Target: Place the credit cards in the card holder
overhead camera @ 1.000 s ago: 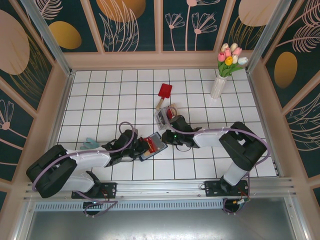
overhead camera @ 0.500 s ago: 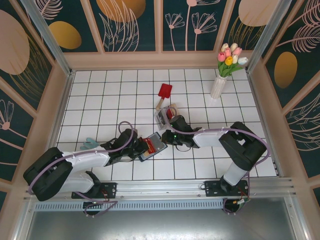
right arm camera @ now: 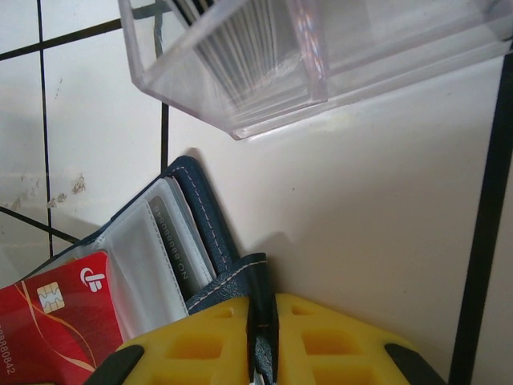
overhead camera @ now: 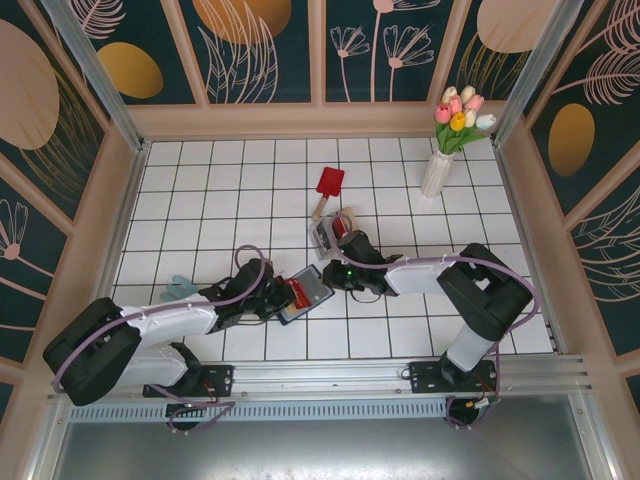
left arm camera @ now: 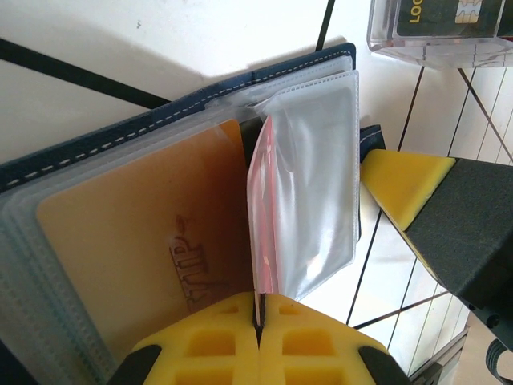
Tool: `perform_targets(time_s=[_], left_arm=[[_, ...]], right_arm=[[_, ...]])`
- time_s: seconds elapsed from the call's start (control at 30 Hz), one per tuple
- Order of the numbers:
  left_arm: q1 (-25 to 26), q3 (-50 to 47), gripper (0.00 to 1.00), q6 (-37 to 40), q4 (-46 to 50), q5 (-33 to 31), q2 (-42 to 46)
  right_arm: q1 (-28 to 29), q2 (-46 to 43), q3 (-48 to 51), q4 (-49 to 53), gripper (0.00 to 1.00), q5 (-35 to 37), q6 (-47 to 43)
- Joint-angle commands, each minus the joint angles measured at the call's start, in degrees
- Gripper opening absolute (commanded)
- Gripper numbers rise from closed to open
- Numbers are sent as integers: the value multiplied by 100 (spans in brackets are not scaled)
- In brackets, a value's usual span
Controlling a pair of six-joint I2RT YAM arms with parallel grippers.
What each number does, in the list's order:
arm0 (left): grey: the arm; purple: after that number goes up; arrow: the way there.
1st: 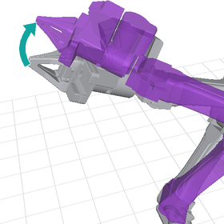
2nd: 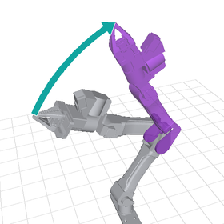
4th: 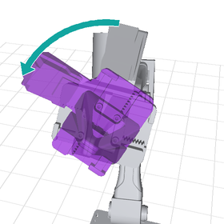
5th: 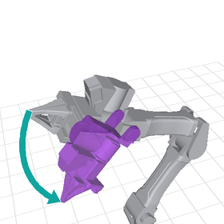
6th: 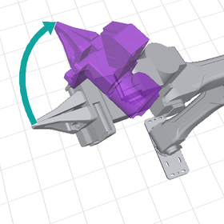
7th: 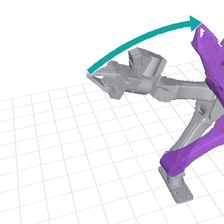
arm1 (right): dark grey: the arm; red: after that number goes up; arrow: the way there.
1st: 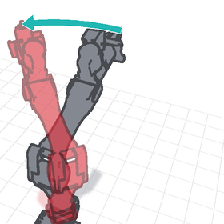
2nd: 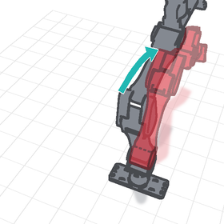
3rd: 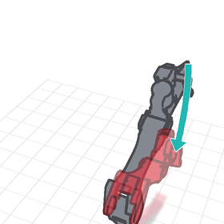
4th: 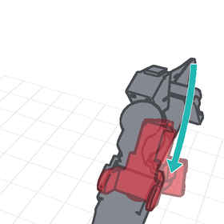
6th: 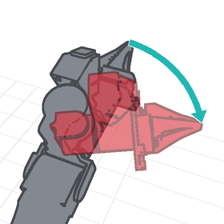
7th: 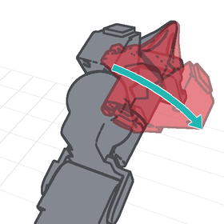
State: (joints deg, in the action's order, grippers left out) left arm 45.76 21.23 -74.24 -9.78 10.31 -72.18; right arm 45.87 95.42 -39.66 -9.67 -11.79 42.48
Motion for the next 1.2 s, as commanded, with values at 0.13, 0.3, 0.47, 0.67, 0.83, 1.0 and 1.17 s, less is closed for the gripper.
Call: perform_targets(time_s=[0.13, 0.3, 0.47, 0.67, 0.83, 1.0, 1.17], left_arm=[[47, -2, 0, -55, 371, 268, -175], [43, 80, 0, -44, 74, 423, -512], [56, 184, 0, -73, -132, 208, -541], [43, 360, 0, 201, 128, 297, -774], [47, 214, 0, 14, -76, -44, -693], [46, 143, 0, -87, 142, -493, -375], [45, -38, 0, -172, 275, -704, 5]], right_arm=[[139, 216, -1, 316, 15, 8, 32], [168, 198, 24, 316, 15, -25, 13], [212, 146, 167, 223, 14, -113, 81], [231, -151, 420, 210, 13, -51, 296], [265, -322, 682, 8, 13, -38, 516], [274, -237, 645, -13, 11, -120, 493], [287, -220, 635, -13, 9, -130, 499]])
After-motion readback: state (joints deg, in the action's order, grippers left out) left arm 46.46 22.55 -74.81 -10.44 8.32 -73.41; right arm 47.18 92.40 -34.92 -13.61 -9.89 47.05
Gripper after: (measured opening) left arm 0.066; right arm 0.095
